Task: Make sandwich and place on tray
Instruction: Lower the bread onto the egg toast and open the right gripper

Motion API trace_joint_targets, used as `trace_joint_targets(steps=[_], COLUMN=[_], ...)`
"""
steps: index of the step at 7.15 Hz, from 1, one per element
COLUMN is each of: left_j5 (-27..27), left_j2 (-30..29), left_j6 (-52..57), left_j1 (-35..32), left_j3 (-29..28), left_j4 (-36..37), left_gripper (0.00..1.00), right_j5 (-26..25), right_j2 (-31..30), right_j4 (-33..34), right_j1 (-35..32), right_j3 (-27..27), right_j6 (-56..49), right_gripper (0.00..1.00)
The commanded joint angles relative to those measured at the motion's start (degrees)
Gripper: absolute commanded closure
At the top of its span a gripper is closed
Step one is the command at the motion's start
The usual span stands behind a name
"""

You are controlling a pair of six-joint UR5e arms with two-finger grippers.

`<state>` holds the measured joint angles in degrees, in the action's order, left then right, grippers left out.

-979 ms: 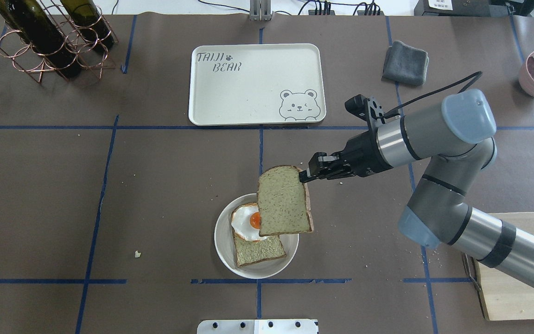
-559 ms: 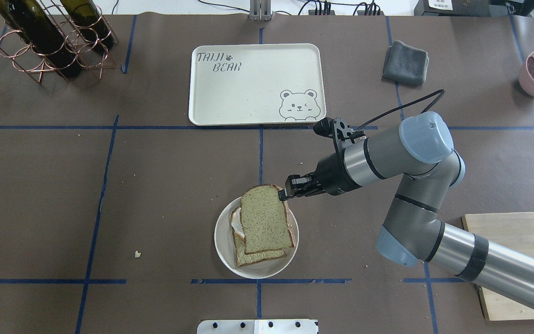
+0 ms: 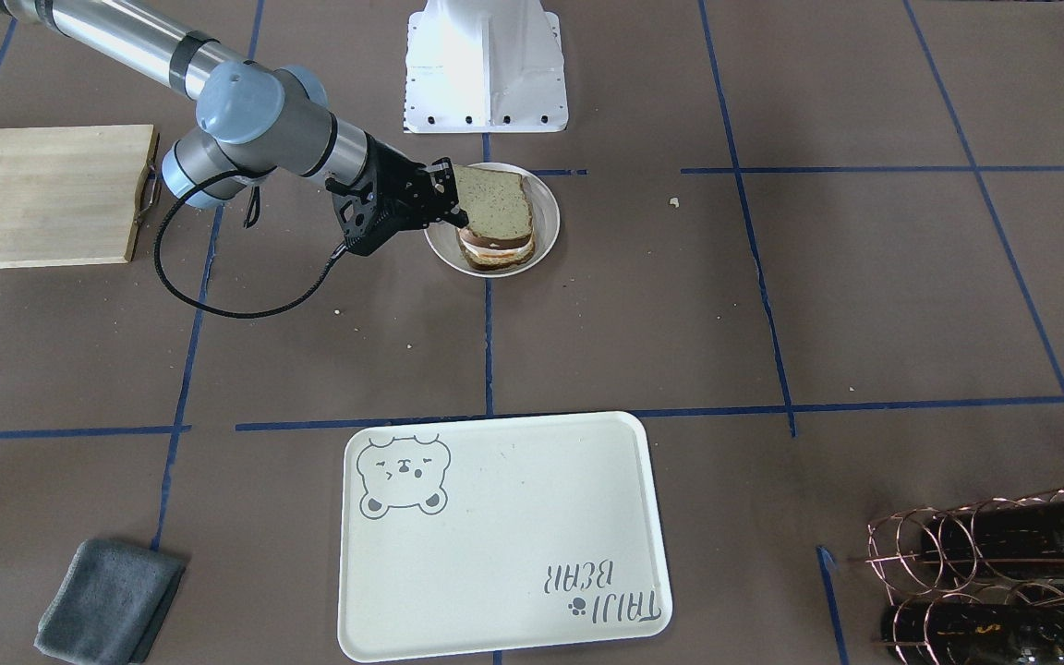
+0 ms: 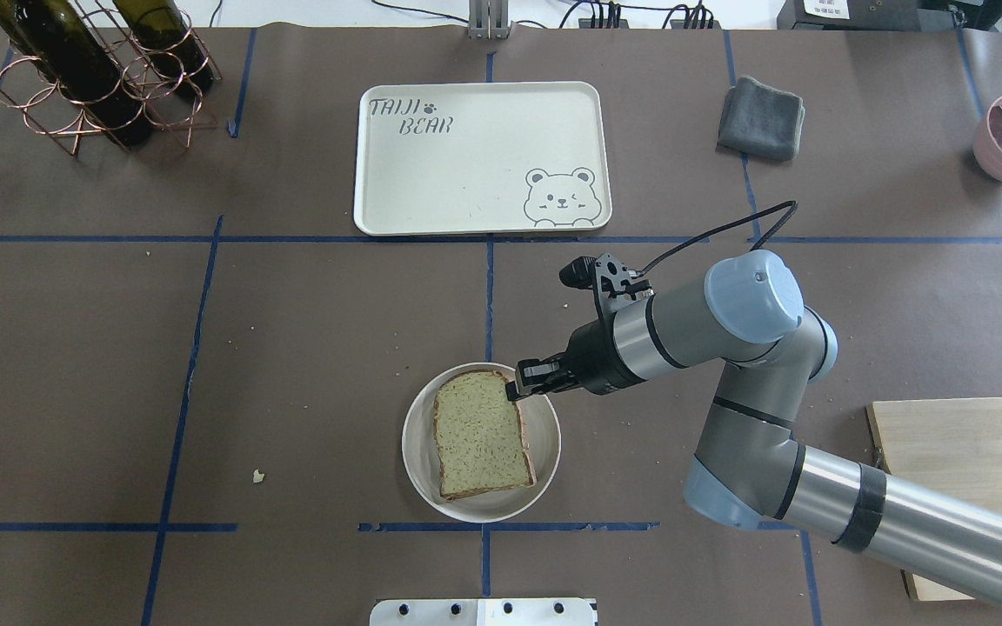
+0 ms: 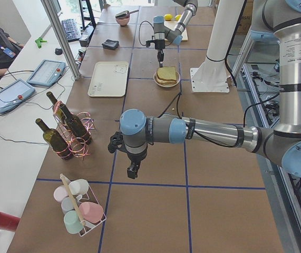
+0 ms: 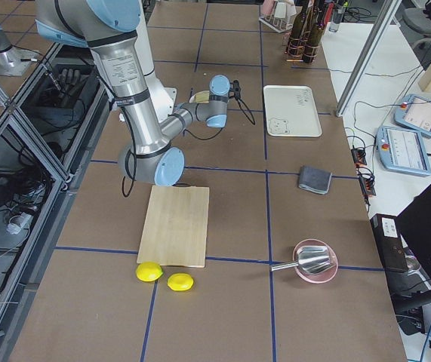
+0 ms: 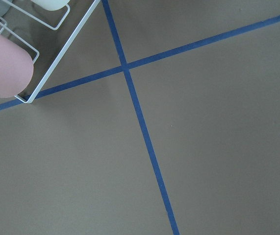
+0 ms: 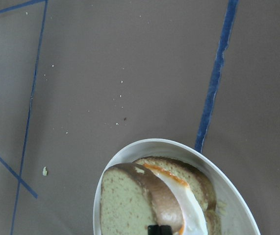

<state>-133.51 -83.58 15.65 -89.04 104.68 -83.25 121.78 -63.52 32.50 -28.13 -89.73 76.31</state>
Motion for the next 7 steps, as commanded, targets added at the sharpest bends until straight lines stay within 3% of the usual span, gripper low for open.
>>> trace_joint_targets(steps=[1,3,5,7], left_j5=[0.0,0.0,0.0,0.0], left_j2=[0.0,0.0,0.0,0.0], left_j6=[0.0,0.0,0.0,0.0], left_j1=[0.0,0.0,0.0,0.0], left_j3=[0.0,0.0,0.08,0.26], left_j4=[-0.07,-0.07,-0.07,-0.15], left_gripper=[0.0,0.0,0.0,0.0], right_j5=[-0.58,-0.76,-0.76,-1.28], right_j2=[-0.02,-0.28,-0.2,-0.2], right_j4=[-0.07,0.02,4.03,10.96], right_j1=[0.53,0.09,-1.74,-3.77], right_j3=[0.34,0.52,-0.09,-1.23], right_j6=[-0.02,-0.02,0.07,0.07], right_gripper=[1.0,1.0,0.01,0.0])
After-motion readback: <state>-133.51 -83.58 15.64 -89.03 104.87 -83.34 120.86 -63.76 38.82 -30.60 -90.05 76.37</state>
